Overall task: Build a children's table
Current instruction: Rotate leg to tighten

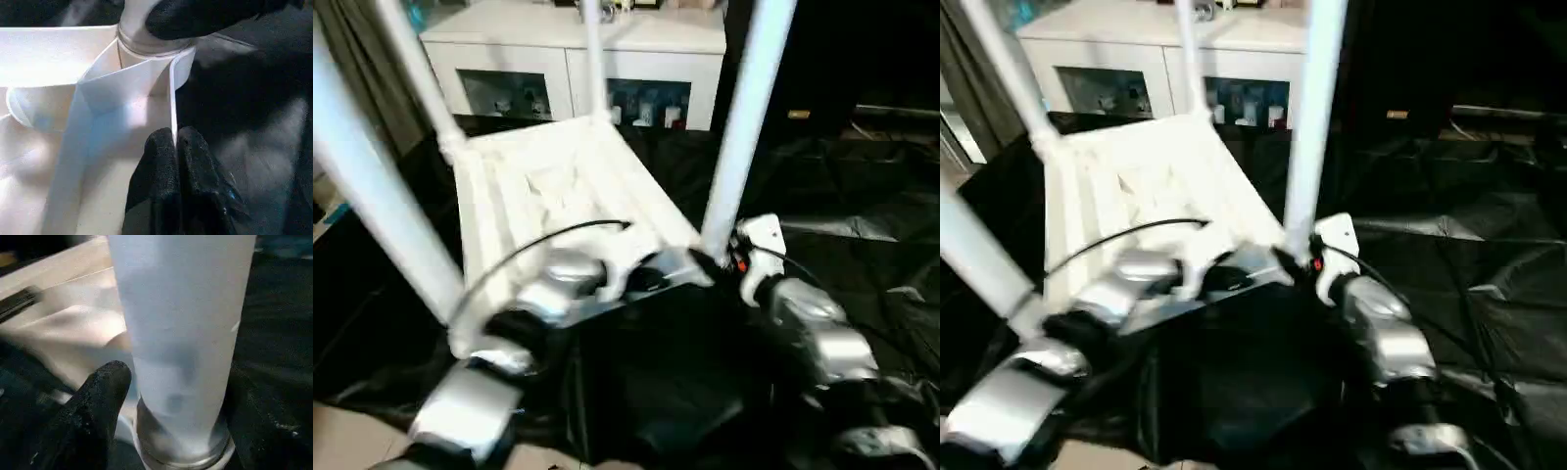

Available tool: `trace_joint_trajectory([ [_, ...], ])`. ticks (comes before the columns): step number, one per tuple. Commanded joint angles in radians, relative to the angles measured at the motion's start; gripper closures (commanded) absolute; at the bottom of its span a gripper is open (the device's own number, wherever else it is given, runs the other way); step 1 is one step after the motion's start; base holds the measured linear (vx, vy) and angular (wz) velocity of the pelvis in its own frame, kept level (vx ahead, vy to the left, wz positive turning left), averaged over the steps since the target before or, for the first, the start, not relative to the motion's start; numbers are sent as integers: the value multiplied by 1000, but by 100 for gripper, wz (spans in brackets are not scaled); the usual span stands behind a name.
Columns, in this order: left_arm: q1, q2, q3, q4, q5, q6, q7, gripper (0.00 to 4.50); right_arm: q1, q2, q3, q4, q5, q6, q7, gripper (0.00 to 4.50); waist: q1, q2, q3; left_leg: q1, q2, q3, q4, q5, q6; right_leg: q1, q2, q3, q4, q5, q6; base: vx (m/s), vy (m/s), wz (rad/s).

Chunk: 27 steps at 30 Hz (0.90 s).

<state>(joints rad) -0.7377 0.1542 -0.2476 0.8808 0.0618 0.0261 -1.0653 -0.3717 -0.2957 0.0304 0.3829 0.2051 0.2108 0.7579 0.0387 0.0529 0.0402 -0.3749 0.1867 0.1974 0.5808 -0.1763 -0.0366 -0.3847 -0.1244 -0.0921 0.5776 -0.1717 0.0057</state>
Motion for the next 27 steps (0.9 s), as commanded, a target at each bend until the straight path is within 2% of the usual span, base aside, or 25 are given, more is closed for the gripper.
trace_joint_trajectory([
  [1, -3, -17, -22, -67, -52, -19, -104, 450, 10, -5, 87, -49, 36, 36, 135, 145, 8, -15, -60, 14, 44, -19, -74, -296, 64, 36, -37, 42, -67, -209, -242, 58, -17, 4],
  [2, 9, 10, -33, -86, -60, -19, -176, 450, 17, -48, 100, -67, 31, 29, 207, 145, 13, -17, -63, 7, 45, -16, -70, -242, 81, 43, -35, 41, -55, -143, -257, 64, -11, 1],
  [3, 9, 10, -33, -86, -60, -19, -176, 450, 17, -48, 100, -67, 31, 29, 207, 145, 22, -13, -68, 8, 48, -14, -63, -184, 102, 42, -36, 39, -44, -66, -277, 64, -11, 1],
  [4, 17, 35, -39, -100, -70, -9, -239, 450, 17, -90, 111, -67, 18, 8, 260, 145, 29, -11, -72, 9, 47, -12, -57, -129, 120, 41, -34, 38, -34, 9, -295, 59, -10, 1],
  [5, 17, 35, -39, -100, -70, -9, -239, 450, 17, -90, 111, -67, 18, 8, 260, 145, 31, -13, -76, 9, 45, -11, -51, -100, 133, 41, -33, 38, -29, 51, -303, 0, 0, 0],
  [6, 20, 51, -41, -105, -74, -10, -272, 450, 15, -119, 114, -64, 20, 12, 306, 145, 39, -15, -82, 6, 43, -10, -42, -34, 162, 39, -33, 39, -17, 135, -316, 0, 0, 0],
  [7, 20, 59, -40, -105, -75, -11, -285, 450, 14, -133, 116, -62, 20, 12, 328, 145, 44, -14, -84, 3, 43, -10, -38, -11, 178, 39, -33, 38, -13, 164, -322, 0, 0, 0],
  [8, 16, 74, -38, -96, -71, -19, -305, 450, 10, -159, 121, -60, 21, 15, 366, 145, 53, -15, -81, 0, 42, -9, -33, 7, 198, 34, -32, 38, -11, 174, -325, 0, 0, 0],
  [10, 10, 83, -38, -82, -67, -18, -318, 450, 4, -167, 122, -53, 19, 12, 372, 145, 61, -14, -75, -1, 46, -9, -34, -58, 184, 30, -36, 38, -16, 70, -315, 0, 0, 0],
  [12, 11, 89, -38, -86, -67, -18, -323, 450, -3, -170, 121, -53, 26, 21, 383, 145, 62, -11, -68, 3, 50, -11, -46, -147, 135, 28, -36, 38, -29, -64, -292, 0, 0, 0],
  [16, 12, 90, -37, -95, -76, -5, -338, 450, -3, -161, 122, -64, 46, 38, 397, 177, 60, -12, -64, 7, 51, -12, -57, -229, 73, 27, -37, 42, -40, -164, -263, 0, 0, 0],
  [19, 14, 89, -38, -102, -78, 1, -343, 450, 0, -154, 120, -67, 59, 45, 404, 197, 60, -12, -63, 7, 50, -12, -58, -238, 58, 27, -37, 43, -42, -175, -254, 0, 0, 0],
  [23, 12, 79, -35, -99, -72, -5, -322, 450, 19, -140, 120, -74, 61, 49, 393, 201, 60, -13, -68, 2, 47, -12, -52, -186, 76, 30, -37, 42, -34, -103, -262, 0, 0, 0],
  [26, -9, 52, -22, -62, -50, -10, -215, 450, 16, -79, 92, -12, 17, 19, 240, 201, 59, -13, -70, 1, 46, -12, -49, -161, 87, 28, -36, 41, -30, -78, -269, 0, 0, 0],
  [27, -22, 32, -12, -41, -42, -5, -151, 450, 4, -46, 77, 37, -8, 11, 144, 201, 52, -12, -68, 0, 44, -13, -51, -175, 71, 25, -38, 41, -34, -108, -264, 0, 0, 0],
])
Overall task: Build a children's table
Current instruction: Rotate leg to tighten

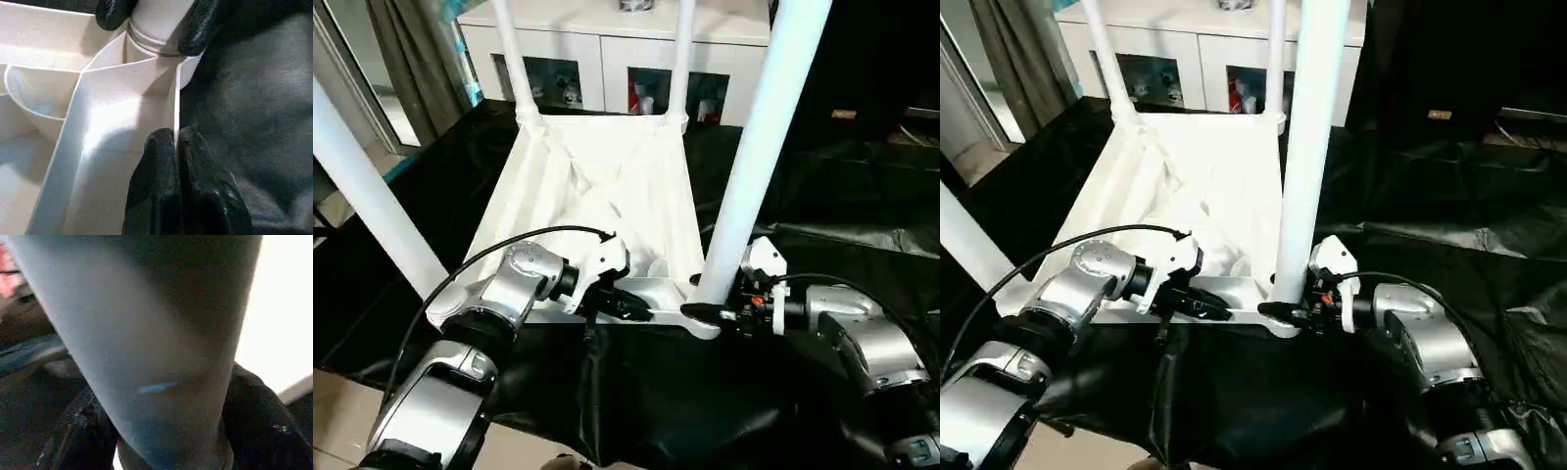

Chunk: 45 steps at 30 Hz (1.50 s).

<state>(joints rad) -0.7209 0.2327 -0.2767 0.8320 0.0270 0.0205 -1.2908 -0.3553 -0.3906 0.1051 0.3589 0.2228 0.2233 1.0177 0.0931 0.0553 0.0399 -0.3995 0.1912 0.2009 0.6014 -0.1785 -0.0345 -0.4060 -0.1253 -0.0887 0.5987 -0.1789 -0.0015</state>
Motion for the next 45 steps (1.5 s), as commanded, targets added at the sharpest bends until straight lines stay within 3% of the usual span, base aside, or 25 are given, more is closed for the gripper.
trace_joint_trajectory([
  [1, -49, -64, 25, 23, 0, 5, 127, 450, -22, 75, -8, 102, -50, -8, -197, 201, -6, -16, -67, 25, 38, -17, -73, -184, 63, 48, -37, 37, -60, -121, -253, 0, 0, 0],
  [3, -66, -100, 37, 47, 10, 16, 219, 450, -34, 121, -19, 164, -83, -9, -324, 202, -19, -18, -62, 21, 34, -20, -79, -227, 30, 51, -37, 35, -66, -204, -232, 0, 0, 0],
  [7, -81, -150, 46, 70, 20, 35, 325, 450, -47, 187, -41, 215, -93, 7, -456, 214, -38, -19, -50, 35, 33, -24, -89, -350, -4, 45, -38, 37, -93, -395, -175, 0, 0, 0],
  [8, -88, -173, 50, 82, 25, 44, 383, 450, -58, 217, -48, 239, -103, 11, -522, 218, -39, -17, -51, 41, 32, -25, -90, -363, -8, 43, -37, 37, -98, -416, -164, 0, 0, 0],
  [10, -92, -189, 54, 92, 29, 48, 425, 450, -66, 238, -53, 258, -114, 10, -567, 227, -42, -17, -50, 41, 32, -26, -92, -372, -13, 42, -36, 37, -101, -427, -157, 0, 0, 0],
  [12, -104, -230, 63, 120, 34, 41, 501, 450, -102, 290, -48, 316, -159, -48, -675, 227, -47, -16, -49, 43, 30, -28, -94, -396, -24, 37, -36, 34, -106, -457, -143, 0, 0, 0],
  [14, -106, -236, 63, 122, 36, 34, 498, 450, -116, 308, -59, 323, -140, -80, -655, 227, -51, -15, -47, 42, 29, -30, -95, -412, -24, 38, -36, 32, -109, -474, -136, 0, 0, 0],
  [15, -106, -236, 63, 122, 36, 33, 497, 450, -116, 308, -59, 322, -138, -81, -652, 185, -54, -16, -48, 44, 30, -31, -95, -432, -18, 36, -35, 31, -112, -483, -130, 0, 0, 0],
  [18, -99, -220, 56, 107, 35, 17, 455, 450, -119, 300, -71, 287, -97, -84, -567, 169, -55, -14, -50, 40, 32, -32, -99, -428, -2, 40, -34, 33, -109, -437, -138, 0, 0, 0],
  [20, -85, -198, 46, 88, 27, 2, 392, 450, -104, 265, -48, 229, -80, -83, -455, 136, -54, -17, -53, 35, 35, -31, -100, -397, 8, 46, -34, 34, -103, -374, -156, 0, 0, 0],
  [21, -79, -188, 41, 80, 23, -5, 364, 450, -96, 248, -37, 205, -71, -81, -402, 136, -50, -18, -56, 35, 36, -26, -97, -365, 27, 48, -34, 38, -96, -306, -175, 0, 0, 0],
  [22, -79, -188, 41, 80, 23, -5, 364, 450, -96, 248, -37, 205, -71, -81, -402, 136, -50, -18, -56, 35, 36, -26, -97, -365, 27, 48, -34, 38, -96, -306, -175, 0, 0, 0],
  [24, -43, -146, 16, 24, 1, -29, 229, 450, -59, 169, 4, 118, -32, -64, -221, 136, -44, -24, -60, 26, 37, -26, -91, -289, 62, 61, -35, 37, -85, -219, -201, 0, 0, 0],
  [25, -29, -129, 8, 0, -11, -25, 175, 450, -46, 137, 16, 89, -21, -62, -160, 136, -41, -22, -61, 26, 40, -22, -87, -251, 86, 61, -36, 39, -78, -163, -219, 0, 0, 0],
  [28, -7, -97, -6, -39, -30, -8, 83, 450, -33, 84, 25, 52, -3, -49, -74, 136, -32, -20, -68, 27, 41, -17, -77, -179, 115, 61, -34, 36, -64, -82, -254, 38, -10, 1],
  [29, 7, -66, -25, -65, -32, 0, 17, 450, -31, 41, 28, 47, -2, -43, -19, 136, -24, -18, -72, 24, 41, -15, -71, -118, 137, 60, -34, 35, -52, -5, -281, 0, 0, 0],
  [31, 13, -47, -31, -74, -33, 7, -24, 450, -26, 1, 33, 35, -4, -43, 44, 136, -18, -19, -73, 21, 37, -12, -63, -99, 156, 58, -33, 36, -46, 37, -294, 0, 0, 0],
  [34, 17, -26, -34, -79, -36, 10, -70, 450, -27, -38, 28, 22, 3, -15, 103, 136, -3, -16, -69, 26, 41, -11, -66, -129, 149, 53, -32, 35, -51, -28, -289, 0, 0, 0],
  [39, 26, -10, -30, -106, -43, 24, -98, 450, -29, -81, 36, 7, 16, 6, 154, 136, 3, -16, -65, 30, 47, -15, -76, -206, 87, 52, -35, 38, -60, -130, -266, 0, 0, 0],
  [40, 28, -6, -31, -112, -45, 26, -103, 450, -31, -84, 35, 7, 19, 10, 161, 160, 3, -17, -65, 30, 46, -15, -76, -207, 82, 53, -35, 39, -60, -133, -263, 0, 0, 0],
  [45, 32, -1, -31, -123, -52, 43, -122, 450, -34, -85, 31, 5, 37, 29, 184, 189, 4, -20, -67, 27, 43, -15, -73, -172, 87, 54, -35, 39, -56, -103, -263, 0, 0, 0],
])
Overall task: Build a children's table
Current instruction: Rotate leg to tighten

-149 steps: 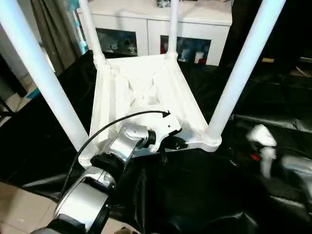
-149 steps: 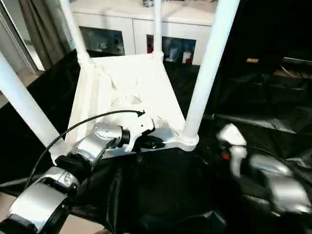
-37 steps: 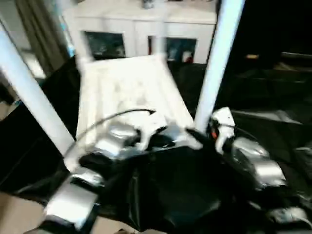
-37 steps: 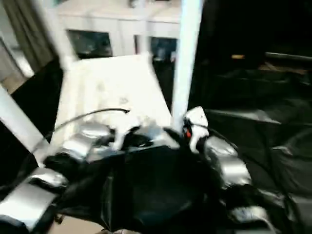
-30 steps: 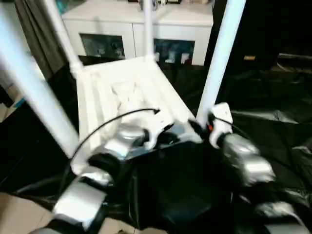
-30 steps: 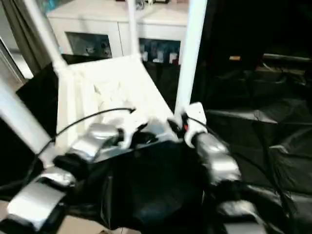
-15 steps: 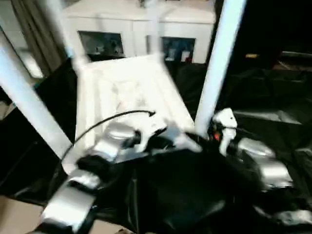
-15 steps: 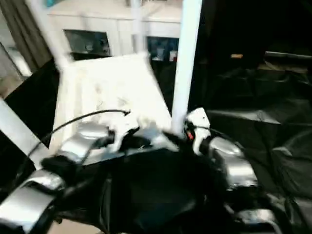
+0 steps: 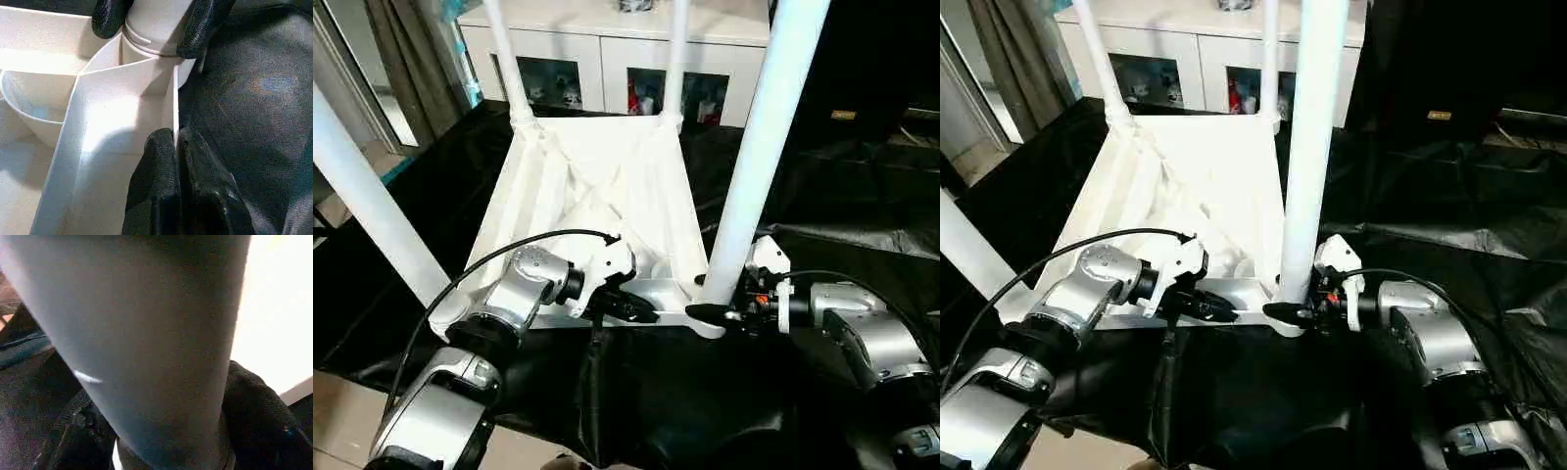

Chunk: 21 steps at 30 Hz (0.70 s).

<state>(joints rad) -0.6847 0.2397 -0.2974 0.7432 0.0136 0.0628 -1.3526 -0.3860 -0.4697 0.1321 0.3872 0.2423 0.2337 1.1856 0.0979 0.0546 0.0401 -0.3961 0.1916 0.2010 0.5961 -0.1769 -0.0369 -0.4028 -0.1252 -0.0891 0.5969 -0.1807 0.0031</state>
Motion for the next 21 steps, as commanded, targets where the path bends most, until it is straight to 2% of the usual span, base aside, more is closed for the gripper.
trace_joint_trajectory([
  [1, -4, -8, -10, -35, -39, 1, -62, 450, 2, -4, 6, -30, 22, 25, 24, 193, -1, -19, -67, 23, 43, -15, -67, -169, 92, 51, -35, 39, -53, -98, -268, 0, 0, 0],
  [5, -2, -17, -6, -32, -28, -4, -27, 450, 30, 8, 22, -42, 14, 33, 16, 196, 2, -19, -69, 23, 42, -14, -64, -154, 104, 50, -34, 39, -51, -77, -272, 0, 0, 0],
  [7, -12, -35, 8, -6, -16, -19, 43, 450, 38, 25, 26, -30, -8, 17, -25, 196, 2, -18, -68, 24, 42, -15, -65, -163, 101, 50, -34, 38, -53, -90, -269, 0, 0, 0],
  [9, -52, -81, 38, 77, 16, -40, 220, 450, -3, 105, -6, 109, -92, -28, -276, 196, -2, -19, -65, 24, 40, -15, -67, -190, 79, 44, -35, 38, -61, -135, -256, 0, 0, 0],
  [10, -53, -82, 38, 79, 17, -40, 223, 450, -5, 106, -8, 112, -93, -28, -283, 196, -10, -18, -57, 26, 37, -17, -76, -245, 46, 43, -36, 37, -70, -221, -242, 0, 0, 0],
  [11, -65, -95, 44, 100, 26, -39, 273, 450, -23, 131, -23, 162, -116, -39, -375, 196, -15, -17, -55, 28, 35, -19, -78, -276, 25, 44, -37, 36, -73, -278, -229, -54, 3, -5],
  [12, -72, -103, 47, 111, 31, -37, 301, 450, -35, 146, -33, 192, -129, -44, -431, 196, -23, -20, -53, 32, 33, -23, -82, -319, -4, 45, -40, 35, -84, -373, -197, -54, 3, -5],
  [13, -83, -118, 53, 126, 33, -30, 342, 450, -48, 168, -52, 222, -128, -35, -494, 197, -27, -20, -54, 30, 34, -26, -84, -329, -8, 49, -41, 34, -86, -396, -184, -51, 9, -7],
  [14, -89, -127, 57, 134, 33, -25, 365, 450, -55, 182, -65, 237, -123, -25, -528, 197, -32, -19, -52, 30, 34, -27, -87, -342, -12, 46, -38, 35, -91, -406, -170, 0, 0, 0],
  [15, -109, -165, 66, 155, 35, -6, 442, 450, -70, 236, -102, 264, -103, -6, -622, 197, -41, -16, -53, 37, 34, -27, -87, -369, -15, 39, -36, 37, -94, -404, -172, 0, 0, 0],
  [19, -125, -212, 74, 180, 40, -1, 511, 450, -83, 299, -117, 278, -105, -9, -703, 197, -46, -18, -52, 35, 32, -26, -87, -374, -8, 38, -36, 37, -100, -413, -164, 0, 0, 0],
  [21, -129, -243, 71, 194, 41, -12, 525, 450, -95, 344, -103, 289, -120, -18, -743, 197, -47, -18, -52, 33, 31, -27, -87, -366, -3, 38, -35, 36, -99, -403, -163, 0, 0, 0],
])
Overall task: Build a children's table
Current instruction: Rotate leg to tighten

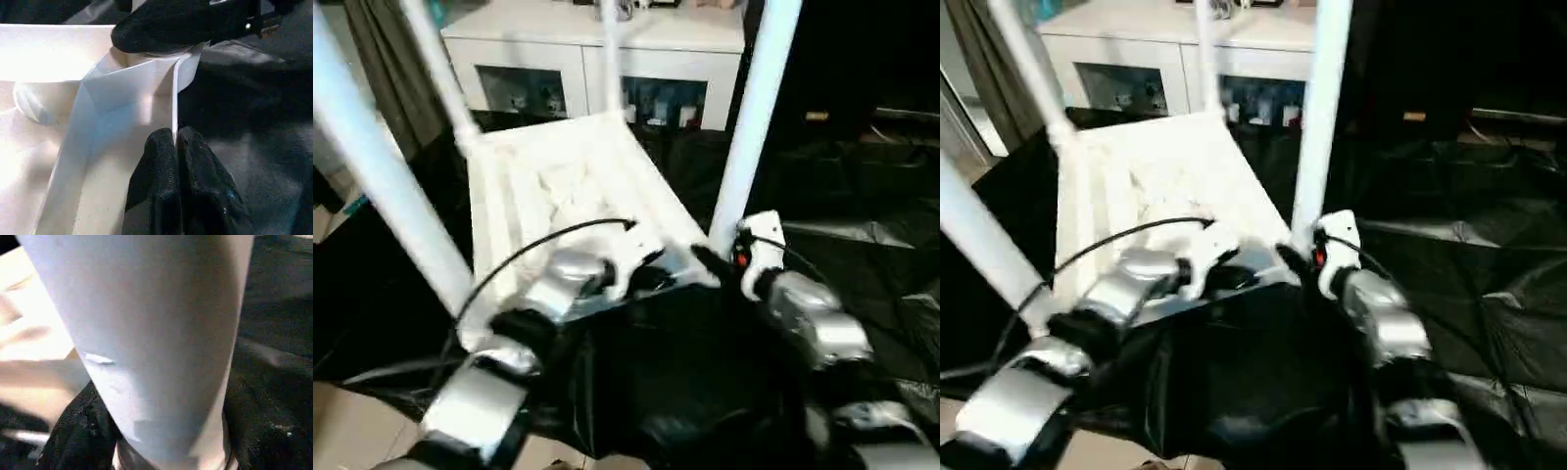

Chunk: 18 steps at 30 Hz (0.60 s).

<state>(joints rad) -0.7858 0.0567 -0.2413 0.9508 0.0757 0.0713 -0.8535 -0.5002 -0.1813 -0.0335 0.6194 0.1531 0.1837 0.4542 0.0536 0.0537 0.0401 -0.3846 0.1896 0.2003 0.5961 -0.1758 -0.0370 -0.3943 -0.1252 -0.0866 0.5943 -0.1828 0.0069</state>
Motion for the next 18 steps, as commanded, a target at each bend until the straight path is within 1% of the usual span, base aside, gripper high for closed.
trace_joint_trajectory([
  [1, -25, -71, 10, -12, -18, -28, 23, 450, 19, 75, 82, 55, -31, 12, 6, 197, -3, -16, -53, 20, 33, -27, -88, -364, -2, 31, -35, 33, -96, -395, -166, 0, 0, 0],
  [2, -25, -72, 9, -12, -18, -28, 23, 450, 19, 75, 83, 55, -31, 10, 9, 162, -3, -14, -52, 21, 33, -26, -88, -371, -1, 30, -35, 33, -96, -395, -166, 0, 0, 0],
  [3, -21, -74, 5, -16, -16, -31, 18, 450, 23, 82, 95, 42, -24, -7, 39, 141, -4, -16, -52, 22, 33, -25, -88, -380, 3, 29, -35, 34, -98, -397, -166, 0, 0, 0],
  [4, -20, -73, 3, -18, -16, -31, 15, 450, 25, 86, 93, 29, -11, -5, 59, 127, -3, -16, -52, 21, 34, -26, -89, -377, 7, 30, -35, 35, -97, -392, -165, 0, 0, 0],
  [5, -19, -70, 4, -19, -17, -30, 10, 450, 26, 84, 91, 17, -1, -3, 76, 127, -4, -16, -53, 20, 34, -25, -88, -378, 8, 30, -35, 35, -97, -390, -166, 0, 0, 0],
  [6, -17, -63, 3, -19, -19, -29, 3, 450, 29, 79, 91, -4, 12, 0, 105, 107, -3, -16, -52, 20, 33, -25, -88, -377, 13, 31, -35, 35, -97, -389, -166, 0, 0, 0],
  [7, -15, -56, 2, -21, -20, -29, -5, 450, 33, 70, 98, -23, 16, -2, 131, 107, -3, -16, -52, 18, 34, -25, -90, -370, 16, 32, -35, 35, -96, -384, -165, 0, 0, 0],
  [8, -13, -47, 3, -23, -22, -31, -14, 450, 39, 54, 106, -46, 19, -3, 162, 83, 0, -17, -54, 20, 35, -24, -88, -366, 21, 32, -35, 36, -96, -374, -166, 0, 0, 0],
  [9, -11, -40, 4, -24, -24, -34, -23, 450, 44, 40, 109, -66, 23, -1, 194, 79, 0, -16, -54, 20, 36, -24, -88, -359, 22, 32, -35, 37, -94, -361, -170, 0, 0, 0],
  [10, -10, -36, 4, -25, -25, -36, -30, 450, 47, 30, 110, -77, 27, 1, 213, 72, 3, -21, -56, 17, 36, -23, -86, -339, 32, 35, -36, 38, -91, -336, -178, 0, 0, 0],
  [11, -9, -32, 6, -26, -25, -39, -38, 450, 51, 18, 111, -86, 31, 1, 236, 72, 5, -20, -56, 17, 36, -23, -87, -328, 36, 35, -36, 38, -89, -322, -183, 0, 0, 0],
  [12, -7, -25, 7, -29, -26, -43, -50, 450, 57, -5, 115, -103, 36, 1, 274, 72, 5, -20, -58, 13, 36, -23, -85, -303, 43, 40, -36, 37, -85, -290, -191, 0, 0, 0],
  [13, -1, -12, 5, -39, -32, -50, -87, 450, 68, -47, 118, -135, 59, 19, 344, 72, 8, -20, -59, 15, 36, -20, -82, -285, 53, 38, -36, 38, -84, -267, -200, 0, 0, 0],
  [14, 2, -7, 3, -46, -35, -51, -106, 450, 72, -64, 120, -148, 67, 27, 371, 72, 11, -21, -59, 17, 37, -19, -81, -279, 59, 39, -36, 38, -84, -258, -203, 0, 0, 0],
  [15, 9, 0, -1, -59, -43, -49, -144, 450, 79, -88, 123, -166, 76, 39, 412, 72, 17, -21, -61, 14, 38, -16, -76, -243, 80, 41, -36, 39, -78, -217, -219, 0, 0, 0],
  [16, 9, 0, -1, -59, -43, -49, -144, 450, 79, -88, 123, -166, 76, 39, 412, 72, 18, -21, -62, 11, 38, -16, -76, -226, 86, 44, -36, 38, -75, -199, -224, 0, 0, 0],
  [17, 16, 7, -6, -73, -51, -41, -182, 450, 85, -105, 125, -178, 83, 47, 443, 72, 18, -23, -63, 7, 37, -16, -74, -207, 93, 46, -35, 37, -71, -182, -228, 0, 0, 0],
  [18, 24, 16, -13, -89, -56, -37, -221, 450, 91, -125, 126, -191, 86, 55, 474, 72, 21, -21, -66, 6, 38, -16, -71, -177, 105, 46, -35, 36, -66, -145, -237, 0, 0, 0],
])
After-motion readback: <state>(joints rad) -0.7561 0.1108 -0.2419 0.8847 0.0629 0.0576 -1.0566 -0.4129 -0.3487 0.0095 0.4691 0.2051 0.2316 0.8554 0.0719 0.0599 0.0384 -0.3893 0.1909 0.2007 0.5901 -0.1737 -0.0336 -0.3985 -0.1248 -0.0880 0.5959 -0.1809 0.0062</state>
